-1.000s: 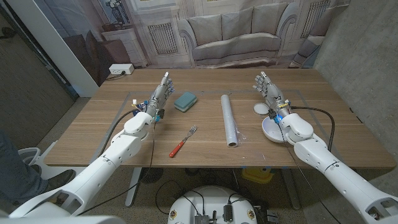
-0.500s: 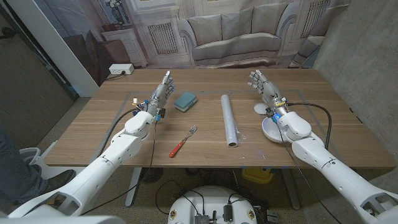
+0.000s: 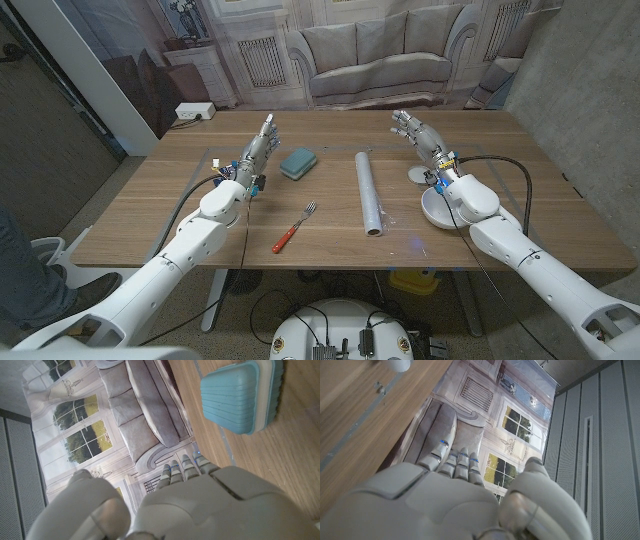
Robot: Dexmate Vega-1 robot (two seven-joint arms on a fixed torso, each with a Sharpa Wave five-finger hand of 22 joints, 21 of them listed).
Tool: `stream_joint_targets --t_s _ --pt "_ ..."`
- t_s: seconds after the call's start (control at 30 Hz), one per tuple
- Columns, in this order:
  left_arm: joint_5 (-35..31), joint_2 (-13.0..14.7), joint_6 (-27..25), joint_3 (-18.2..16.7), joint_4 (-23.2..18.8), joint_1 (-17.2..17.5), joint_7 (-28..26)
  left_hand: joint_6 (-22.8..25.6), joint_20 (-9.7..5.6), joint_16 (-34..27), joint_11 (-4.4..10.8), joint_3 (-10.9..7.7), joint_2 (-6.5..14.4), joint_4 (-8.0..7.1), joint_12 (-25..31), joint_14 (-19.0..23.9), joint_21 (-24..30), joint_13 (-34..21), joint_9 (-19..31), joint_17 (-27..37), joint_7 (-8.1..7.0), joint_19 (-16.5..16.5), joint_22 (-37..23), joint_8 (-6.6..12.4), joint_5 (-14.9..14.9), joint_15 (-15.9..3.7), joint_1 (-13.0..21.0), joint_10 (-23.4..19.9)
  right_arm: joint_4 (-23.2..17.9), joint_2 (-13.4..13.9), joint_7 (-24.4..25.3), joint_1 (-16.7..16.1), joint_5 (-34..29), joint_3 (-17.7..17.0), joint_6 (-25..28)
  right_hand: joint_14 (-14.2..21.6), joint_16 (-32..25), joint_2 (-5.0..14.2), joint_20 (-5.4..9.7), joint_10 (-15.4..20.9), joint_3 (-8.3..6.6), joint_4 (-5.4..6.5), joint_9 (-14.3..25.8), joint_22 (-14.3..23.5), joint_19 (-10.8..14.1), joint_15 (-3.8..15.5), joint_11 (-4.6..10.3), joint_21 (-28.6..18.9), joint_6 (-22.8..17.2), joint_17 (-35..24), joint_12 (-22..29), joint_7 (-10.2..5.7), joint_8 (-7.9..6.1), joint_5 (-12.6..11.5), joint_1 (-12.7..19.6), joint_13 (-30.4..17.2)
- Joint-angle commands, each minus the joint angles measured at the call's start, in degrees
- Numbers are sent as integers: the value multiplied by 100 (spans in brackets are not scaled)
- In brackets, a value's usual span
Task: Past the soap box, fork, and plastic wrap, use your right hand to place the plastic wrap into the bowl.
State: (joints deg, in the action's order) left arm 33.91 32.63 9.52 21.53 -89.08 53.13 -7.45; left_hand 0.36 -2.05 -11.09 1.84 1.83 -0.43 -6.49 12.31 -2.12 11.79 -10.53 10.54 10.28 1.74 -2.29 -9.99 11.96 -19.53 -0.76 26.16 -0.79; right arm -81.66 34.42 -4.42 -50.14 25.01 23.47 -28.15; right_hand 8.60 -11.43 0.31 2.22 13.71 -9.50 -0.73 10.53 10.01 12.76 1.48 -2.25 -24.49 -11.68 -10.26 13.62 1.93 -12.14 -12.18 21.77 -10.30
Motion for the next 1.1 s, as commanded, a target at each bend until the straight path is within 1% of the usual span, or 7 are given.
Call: stream_joint_targets --t_s 0.03,0.1,0.33,0.7,0.9,0.97,1.1 --pt "-54 45 50 -58 -210 186 -139 38 17 -15 -6 -4 9 16 20 34 -12 -30 18 15 16 10 -24 36 -26 7 43 -57 105 88 -95 195 -488 149 -197 105 -42 -51 356 73 15 -37 30 10 117 50 55 -1 -49 -11 23 -61 -20 -30 37 -28" --pt "-77 52 62 -67 -250 211 -173 44 16 -14 3 -3 12 17 19 37 -13 -30 18 15 14 10 -24 35 -27 8 47 -60 164 72 -82 227 -569 167 -288 126 -39 -57 366 88 21 -43 31 9 145 74 104 5 -77 -12 22 -71 -23 -35 39 -28" --pt "-127 55 111 -99 -350 295 -266 68 13 -12 -5 2 23 22 21 49 -15 -30 18 15 6 12 -25 36 -30 -7 60 -84 427 -27 -8 328 -873 212 -768 194 -40 -63 424 157 27 -66 33 7 254 129 119 6 -101 -11 32 -115 -14 -53 64 -28" --pt "-149 68 81 -106 -428 355 -312 90 17 -9 15 10 33 26 19 65 -19 -31 18 16 -7 7 -26 33 -34 -11 73 -104 479 76 177 388 -1345 205 -987 336 -44 -20 477 223 -6 -130 38 1 420 214 205 25 -111 -7 27 -161 10 -101 175 -29" --pt "-178 90 39 -106 -489 371 -345 99 14 -7 18 15 39 28 14 71 -23 -31 19 16 -5 1 -26 30 -35 -12 80 -104 693 25 272 449 -1494 184 -1300 421 -46 32 593 254 -37 -164 42 -3 573 300 201 21 -157 -10 19 -196 7 -130 244 -29" --pt "-180 93 43 -112 -512 386 -357 101 13 -6 19 17 41 28 11 72 -24 -31 19 16 -3 1 -26 29 -36 -12 82 -103 793 -6 285 485 -1545 190 -1448 435 -46 47 612 277 -33 -154 43 -4 596 300 257 29 -158 -16 22 -220 11 -135 230 -29" --pt "-201 105 33 -126 -578 427 -406 108 16 -3 17 21 45 30 7 72 -26 -31 19 16 -8 -2 -26 26 -37 -13 87 -101 876 -5 491 544 -1978 179 -1656 536 -70 79 687 284 2 -99 48 -5 709 407 269 34 -68 -35 7 -262 57 -149 137 -30"
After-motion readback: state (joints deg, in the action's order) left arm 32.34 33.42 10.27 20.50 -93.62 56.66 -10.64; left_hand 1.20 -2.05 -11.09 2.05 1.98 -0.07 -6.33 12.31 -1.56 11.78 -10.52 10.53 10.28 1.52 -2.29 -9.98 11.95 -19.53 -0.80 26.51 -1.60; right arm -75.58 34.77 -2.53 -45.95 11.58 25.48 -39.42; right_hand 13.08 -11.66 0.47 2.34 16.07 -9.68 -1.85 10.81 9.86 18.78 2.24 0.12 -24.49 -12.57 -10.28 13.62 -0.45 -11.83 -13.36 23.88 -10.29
